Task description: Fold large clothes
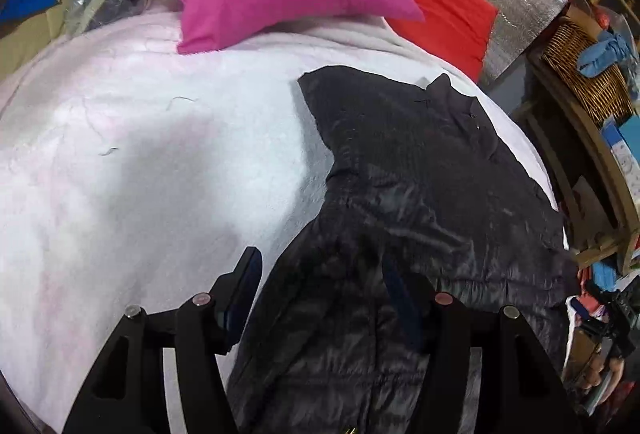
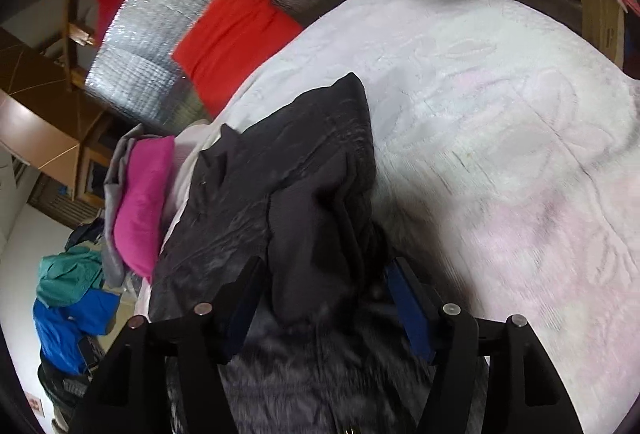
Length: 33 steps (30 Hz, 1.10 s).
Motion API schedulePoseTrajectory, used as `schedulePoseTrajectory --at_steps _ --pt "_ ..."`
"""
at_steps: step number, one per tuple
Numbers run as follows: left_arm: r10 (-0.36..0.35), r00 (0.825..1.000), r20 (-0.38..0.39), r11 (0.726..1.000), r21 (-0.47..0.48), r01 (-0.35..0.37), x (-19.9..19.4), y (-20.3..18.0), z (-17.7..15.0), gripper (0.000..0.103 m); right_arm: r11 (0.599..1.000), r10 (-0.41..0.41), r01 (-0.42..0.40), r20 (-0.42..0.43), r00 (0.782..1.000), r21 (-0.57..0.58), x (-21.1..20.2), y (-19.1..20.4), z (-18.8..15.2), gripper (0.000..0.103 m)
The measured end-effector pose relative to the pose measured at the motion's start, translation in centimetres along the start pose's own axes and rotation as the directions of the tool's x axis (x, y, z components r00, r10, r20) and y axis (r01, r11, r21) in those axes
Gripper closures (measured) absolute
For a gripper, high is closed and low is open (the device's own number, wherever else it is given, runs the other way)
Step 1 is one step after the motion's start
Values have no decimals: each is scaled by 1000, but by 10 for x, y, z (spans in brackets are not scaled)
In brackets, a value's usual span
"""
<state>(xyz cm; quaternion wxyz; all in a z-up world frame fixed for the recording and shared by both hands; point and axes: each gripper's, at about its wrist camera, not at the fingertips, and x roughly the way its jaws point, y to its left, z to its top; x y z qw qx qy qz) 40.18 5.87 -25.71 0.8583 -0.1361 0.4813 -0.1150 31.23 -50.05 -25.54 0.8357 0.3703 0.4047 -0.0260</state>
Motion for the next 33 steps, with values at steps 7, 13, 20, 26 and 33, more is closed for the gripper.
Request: schedulePoseTrajectory --at_steps 7,13,20,26,33 --pt "80 989 125 988 120 -95 -41 -6 -39 36 998 -6 8 26 1000 -68 -56 -19 -41 36" --pt "181 962 202 949 222 -225 -67 -13 -81 35 997 -21 22 18 1000 -71 -95 -44 -88 36" --pt "175 974 147 962 187 -201 -92 5 -132 35 993 -31 24 -54 998 -117 -122 -62 -137 36" --pt "220 972 88 944 233 -235 -98 10 -196 35 965 -134 83 -194 972 -250 -116 -68 -183 34" --pt "191 981 -29 966 181 -182 -92 14 -235 35 924 -256 162 -247 934 -345 -86 -71 -206 34"
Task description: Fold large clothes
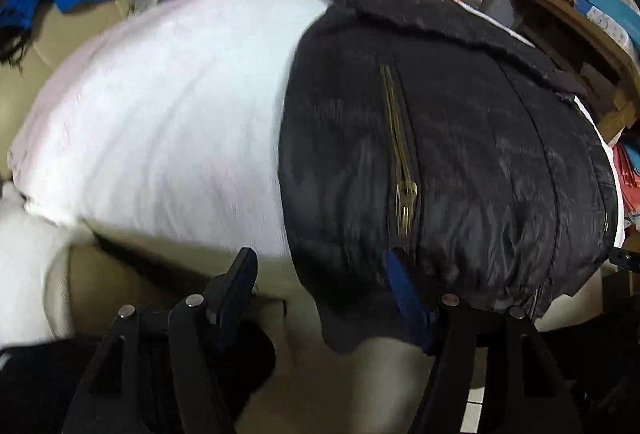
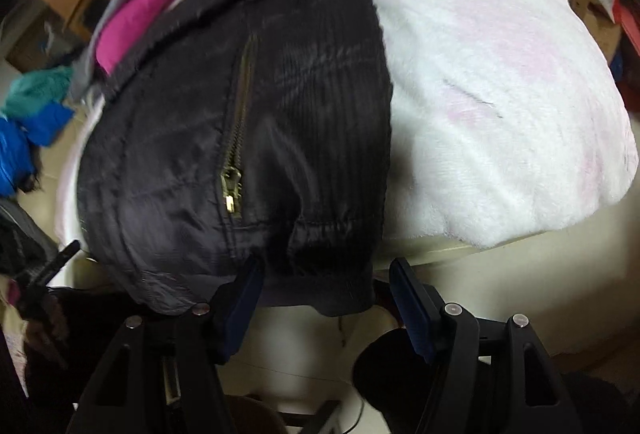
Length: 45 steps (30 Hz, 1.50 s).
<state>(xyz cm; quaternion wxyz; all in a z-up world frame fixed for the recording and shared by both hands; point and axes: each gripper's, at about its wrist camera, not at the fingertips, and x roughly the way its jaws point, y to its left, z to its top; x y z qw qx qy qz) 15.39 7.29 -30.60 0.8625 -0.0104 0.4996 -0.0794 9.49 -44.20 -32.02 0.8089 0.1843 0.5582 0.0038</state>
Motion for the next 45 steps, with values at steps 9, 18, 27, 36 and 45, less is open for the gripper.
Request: schedulePoseTrajectory --at_steps 9,18,27,36,45 --pt "-134 982 -133 989 -75 125 24 4 -13 35 999 32 -30 40 999 -40 8 8 -9 42" --pt "-224 963 -149 974 -65 217 31 -3 -25 38 999 49 -49 -44 998 -9 24 -5 -12 39" --pt "-212 948 -239 977 -81 198 62 -11 -31 37 995 53 -57 -46 998 -86 30 13 -14 60" --pt "-255 945 -206 965 -114 235 58 -10 -27 59 984 139 -142 -33 990 -105 2 32 -22 81" --pt "-284 934 -218 955 -148 256 70 -5 -26 73 982 99 -106 -57 994 -156 14 42 -22 89"
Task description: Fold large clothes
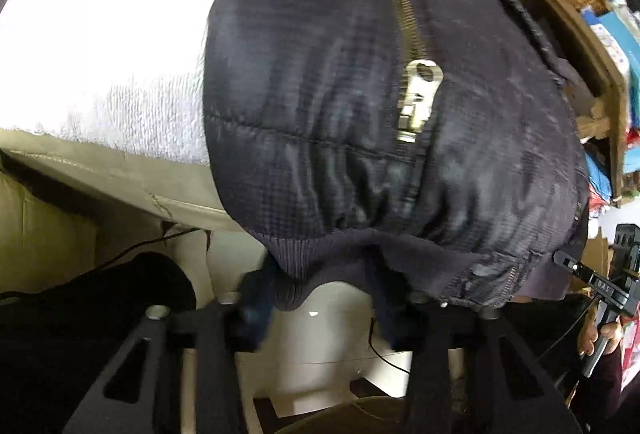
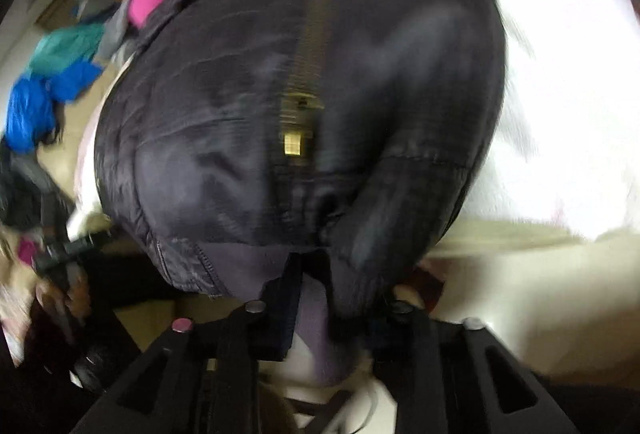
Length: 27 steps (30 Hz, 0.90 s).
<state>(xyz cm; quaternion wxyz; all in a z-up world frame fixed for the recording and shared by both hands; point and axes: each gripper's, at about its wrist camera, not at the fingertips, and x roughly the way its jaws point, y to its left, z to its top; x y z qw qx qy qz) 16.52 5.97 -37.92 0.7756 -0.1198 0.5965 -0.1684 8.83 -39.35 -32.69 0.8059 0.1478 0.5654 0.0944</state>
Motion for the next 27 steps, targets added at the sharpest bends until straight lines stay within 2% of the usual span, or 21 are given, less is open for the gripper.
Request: schedulePoseTrajectory --at_steps 1,2,5,7,10,15,19,20,27 --pt "-10 1000 17 1000 11 10 -5 -2 -1 86 1000 -4 4 13 1000 -7 -6 8 0 90" --pt "-24 999 27 1000 15 23 -10 -3 -1 93 1000 -4 5 30 1000 -15 -15 10 0 93" --pt "-108 992 63 994 30 106 -29 -10 0 94 999 29 -25 106 994 -42 -45 22 0 93" --pt "-140 987 83 989 56 135 -39 -15 2 95 997 54 -44 165 985 -65 -72 30 6 94" --pt "-239 963 126 970 86 229 -66 -22 10 95 993 86 -64 252 964 -96 -102 44 21 94" --pt "-309 924 225 949 137 283 -113 -32 42 95 987 152 -120 370 917 -109 -134 50 54 94" --pt "-321 902 290 946 148 289 -141 -38 84 95 984 177 -156 446 878 -82 -140 50 96 94" --pt "-321 897 303 946 147 289 -144 -40 97 95 983 181 -167 460 869 -72 -127 57 113 94" --pt "-318 870 375 948 104 302 -145 -38 214 95 976 160 -214 571 805 27 -130 34 210 94"
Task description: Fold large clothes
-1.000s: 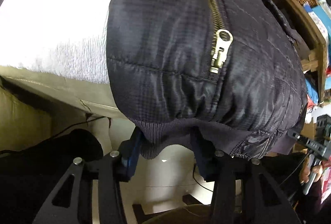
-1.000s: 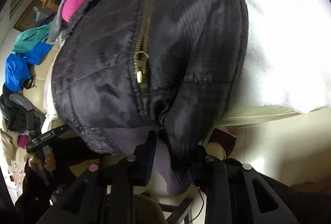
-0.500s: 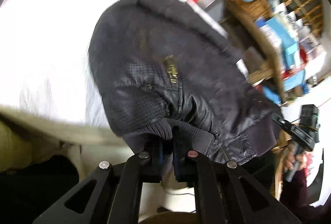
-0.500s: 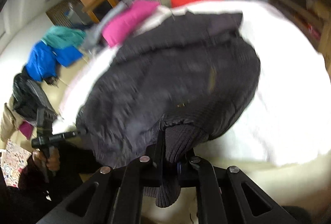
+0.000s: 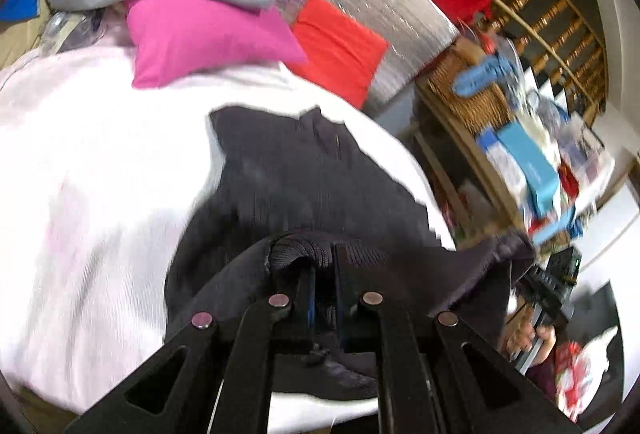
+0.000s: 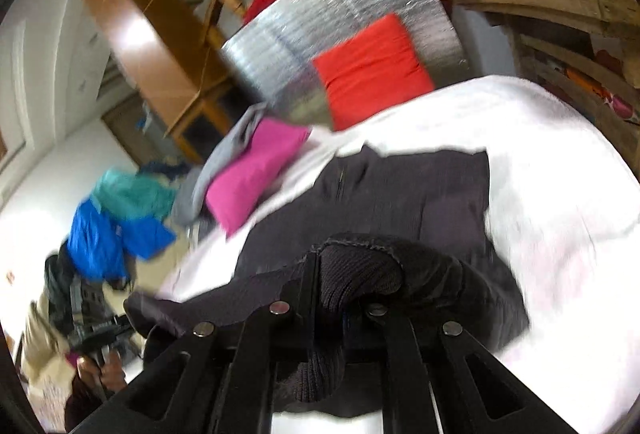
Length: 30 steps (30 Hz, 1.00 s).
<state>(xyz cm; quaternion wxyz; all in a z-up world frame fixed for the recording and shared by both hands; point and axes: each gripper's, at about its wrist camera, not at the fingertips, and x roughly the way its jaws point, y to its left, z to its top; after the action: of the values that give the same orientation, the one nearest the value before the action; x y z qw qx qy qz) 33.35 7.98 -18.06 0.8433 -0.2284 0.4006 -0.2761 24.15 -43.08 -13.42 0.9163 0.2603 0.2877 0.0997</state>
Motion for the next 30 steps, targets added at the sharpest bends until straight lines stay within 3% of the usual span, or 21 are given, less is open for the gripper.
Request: schedulePoseTrajectory --at_steps 8,17,22,26,28,30 --pt "33 999 8 999 -21 -33 99 16 123 95 992 -47 37 76 996 123 113 -37 81 94" --pt "72 997 -34 997 -31 -73 205 47 199 95 978 -124 114 52 991 175 226 -85 133 95" --pt "102 994 -39 994 -42 -104 255 69 212 95 961 -160 149 28 987 232 278 -115 145 95" --pt "142 989 -37 988 -62 -144 288 93 202 91 930 -163 174 -63 985 325 318 -147 137 95" --pt "148 988 -52 986 -68 -151 299 102 194 91 903 -112 141 -95 989 406 325 -164 133 93" --pt "121 991 -59 987 -95 -126 301 111 188 91 866 -10 47 -77 997 497 317 -178 132 92"
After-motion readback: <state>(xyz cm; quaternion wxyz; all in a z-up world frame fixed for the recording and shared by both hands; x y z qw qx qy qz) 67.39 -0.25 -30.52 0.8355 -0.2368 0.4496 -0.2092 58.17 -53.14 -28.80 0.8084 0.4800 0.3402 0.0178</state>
